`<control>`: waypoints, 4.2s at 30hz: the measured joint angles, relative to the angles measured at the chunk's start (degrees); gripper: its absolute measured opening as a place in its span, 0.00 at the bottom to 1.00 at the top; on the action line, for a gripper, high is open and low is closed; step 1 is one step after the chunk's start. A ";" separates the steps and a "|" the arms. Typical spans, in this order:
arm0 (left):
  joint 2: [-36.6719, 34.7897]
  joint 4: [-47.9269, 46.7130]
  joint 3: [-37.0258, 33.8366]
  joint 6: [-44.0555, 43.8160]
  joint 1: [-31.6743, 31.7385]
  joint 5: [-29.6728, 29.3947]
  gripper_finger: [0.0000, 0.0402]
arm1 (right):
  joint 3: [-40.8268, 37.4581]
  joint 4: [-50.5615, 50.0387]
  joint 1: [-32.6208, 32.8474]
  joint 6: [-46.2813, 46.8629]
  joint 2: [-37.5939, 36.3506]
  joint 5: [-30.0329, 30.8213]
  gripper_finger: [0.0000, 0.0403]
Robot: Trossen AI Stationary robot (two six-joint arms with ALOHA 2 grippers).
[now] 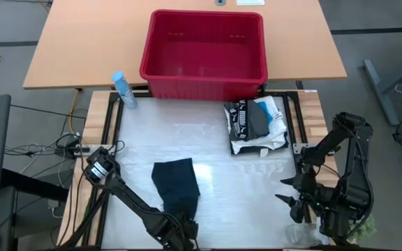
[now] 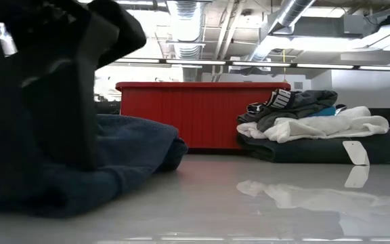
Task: Fold laundry
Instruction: Fold the black shorts
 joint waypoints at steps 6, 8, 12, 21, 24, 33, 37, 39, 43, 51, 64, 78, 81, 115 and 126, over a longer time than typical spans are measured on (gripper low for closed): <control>1.10 0.08 0.09 -1.13 0.02 1.74 0.27 | 0.00 0.12 -0.01 0.52 0.00 -0.09 0.70; 1.18 -0.28 0.09 -2.31 0.02 1.08 0.27 | 0.00 0.17 0.00 0.53 0.00 -0.17 0.70; 1.18 -1.15 0.09 -5.75 0.36 0.60 0.19 | 0.02 0.06 0.00 1.37 0.00 -0.20 0.70; 0.74 -6.23 6.33 -12.27 1.79 -1.89 0.01 | 0.04 1.65 -1.47 1.40 0.00 6.04 0.70; -0.88 -11.75 10.51 -14.80 2.12 -6.45 0.00 | 0.04 1.72 -3.50 1.05 0.00 7.72 0.70; -5.62 -28.85 13.63 -41.07 -0.51 -24.88 0.00 | 0.07 12.13 -11.66 -12.95 0.01 8.22 0.70; -5.71 -33.57 13.62 -54.13 -4.22 -29.32 0.00 | 0.07 20.27 -16.38 -25.58 0.02 7.82 0.70; -5.75 -35.39 13.62 -60.65 -6.33 -31.39 0.00 | 0.07 24.73 -19.19 -32.19 0.24 6.52 0.70; -5.77 -41.23 13.62 -74.59 -9.74 -35.39 0.00 | 0.09 34.52 -24.93 -48.54 2.93 3.25 0.70; -5.65 -47.90 13.59 -83.96 -11.33 -35.40 0.00 | 0.05 57.97 -33.54 -78.89 15.32 -18.12 0.70; -5.33 -48.21 13.59 -82.98 -11.06 -35.36 0.00 | 0.04 74.15 -38.76 -82.69 32.72 -33.65 0.70; -5.31 -48.61 13.59 -81.74 -11.08 -34.90 0.00 | 0.02 74.76 -43.81 -80.61 34.46 -36.48 0.70; -5.31 -48.74 13.59 -81.72 -11.06 -35.00 0.00 | 0.11 74.77 -43.47 -79.72 33.94 -36.55 0.70; -5.26 -49.88 13.57 -81.83 -10.16 -37.08 0.00 | 0.00 72.04 -47.45 -78.68 37.89 -49.81 0.08; -5.66 -51.94 13.57 -77.88 -1.39 -40.17 0.00 | -0.02 52.68 -48.17 -72.15 22.38 -36.01 0.08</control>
